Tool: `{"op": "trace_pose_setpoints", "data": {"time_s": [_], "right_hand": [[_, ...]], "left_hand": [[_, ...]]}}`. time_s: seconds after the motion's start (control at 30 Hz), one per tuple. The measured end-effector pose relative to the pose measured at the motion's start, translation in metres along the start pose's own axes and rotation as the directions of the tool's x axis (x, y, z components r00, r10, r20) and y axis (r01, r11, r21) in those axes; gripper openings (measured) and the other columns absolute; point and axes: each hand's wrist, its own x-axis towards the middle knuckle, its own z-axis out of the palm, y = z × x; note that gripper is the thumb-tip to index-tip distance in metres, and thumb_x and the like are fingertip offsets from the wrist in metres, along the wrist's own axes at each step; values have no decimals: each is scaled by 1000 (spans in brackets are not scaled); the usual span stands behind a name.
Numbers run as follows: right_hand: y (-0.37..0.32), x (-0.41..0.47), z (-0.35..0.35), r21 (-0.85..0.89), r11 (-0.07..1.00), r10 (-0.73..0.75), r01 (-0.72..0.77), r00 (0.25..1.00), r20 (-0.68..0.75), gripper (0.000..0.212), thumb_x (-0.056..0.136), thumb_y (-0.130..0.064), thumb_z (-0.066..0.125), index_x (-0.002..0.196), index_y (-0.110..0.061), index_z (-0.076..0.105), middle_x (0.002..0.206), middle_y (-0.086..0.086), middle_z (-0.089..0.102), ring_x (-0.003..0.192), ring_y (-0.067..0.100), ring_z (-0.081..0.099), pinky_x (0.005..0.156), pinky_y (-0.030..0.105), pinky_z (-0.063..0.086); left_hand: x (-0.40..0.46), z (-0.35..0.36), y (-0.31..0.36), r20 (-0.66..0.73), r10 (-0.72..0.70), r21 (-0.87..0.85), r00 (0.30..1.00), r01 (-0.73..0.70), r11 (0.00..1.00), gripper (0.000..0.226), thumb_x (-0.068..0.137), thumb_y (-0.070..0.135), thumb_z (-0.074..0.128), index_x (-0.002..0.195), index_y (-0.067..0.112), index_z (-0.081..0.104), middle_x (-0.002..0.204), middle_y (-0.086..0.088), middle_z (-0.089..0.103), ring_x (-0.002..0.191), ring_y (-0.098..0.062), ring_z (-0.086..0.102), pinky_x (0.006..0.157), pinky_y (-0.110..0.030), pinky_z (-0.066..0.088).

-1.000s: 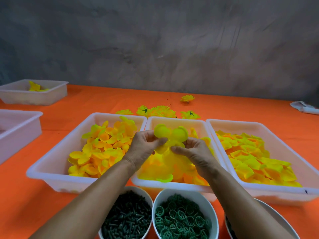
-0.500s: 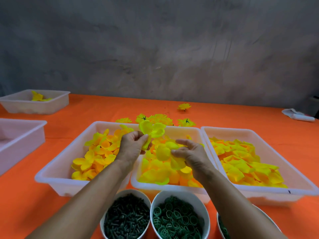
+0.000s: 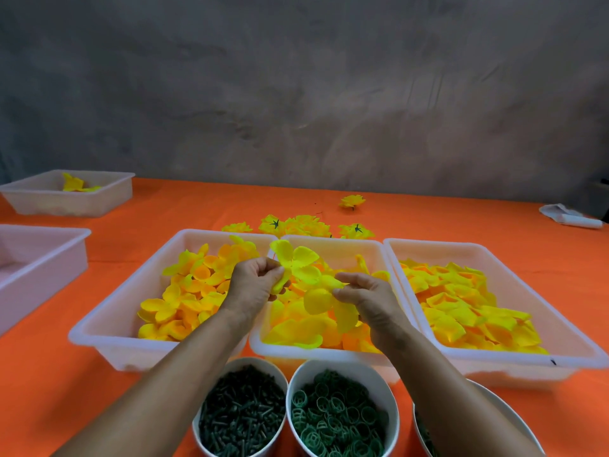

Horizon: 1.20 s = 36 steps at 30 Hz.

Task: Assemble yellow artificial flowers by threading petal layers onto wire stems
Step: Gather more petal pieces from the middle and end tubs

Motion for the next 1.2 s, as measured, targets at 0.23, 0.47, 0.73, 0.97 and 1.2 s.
{"op": "trace_pose_setpoints", "data": {"time_s": [0.23, 0.47, 0.73, 0.97, 1.2], "right_hand": [[1, -3, -5, 47, 999, -27, 28, 999, -29, 29, 75, 2, 72, 100, -13, 68, 70, 1, 58, 68, 11, 59, 64, 22, 41], [-1, -3, 2, -11, 1000, -14, 13, 998, -56, 26, 72, -6, 78, 94, -10, 67, 76, 8, 62, 76, 14, 61, 65, 24, 43], [0, 5, 16, -85, 996, 35, -37, 999, -26, 37, 86, 1, 59, 122, -6, 62, 111, 16, 64, 96, 26, 61, 77, 33, 48], [-1, 4, 3, -382, 916, -61, 122, 984, 166, 48, 88, 0, 55, 134, -12, 52, 133, 10, 56, 121, 22, 53, 95, 36, 47], [-16, 3, -26, -554, 807, -195, 202, 978, 74, 49, 83, -3, 60, 132, -12, 55, 135, 8, 55, 126, 18, 49, 104, 35, 41]], "left_hand": [[-4, 3, 3, 51, -1, -27, 999, 2, 1000, 12, 93, 2, 54, 86, 9, 59, 78, -10, 65, 50, 2, 60, 47, -13, 42], [-5, 5, 5, 55, -20, -18, 998, 21, 1000, 9, 93, 5, 55, 96, 6, 63, 79, -7, 65, 61, -10, 61, 56, -21, 44], [0, 9, 8, 63, -66, 14, 996, 66, 998, 13, 90, -6, 55, 101, -1, 61, 87, -14, 61, 67, -20, 58, 54, -23, 49], [4, 18, 3, 55, -91, 64, 994, 87, 994, 25, 84, -9, 60, 108, -4, 60, 86, -14, 61, 72, -26, 59, 55, -28, 55], [10, 27, 0, 43, -37, 421, 998, 15, 907, 38, 76, -6, 68, 111, 4, 57, 102, -18, 67, 95, -35, 63, 80, -44, 54]]}}
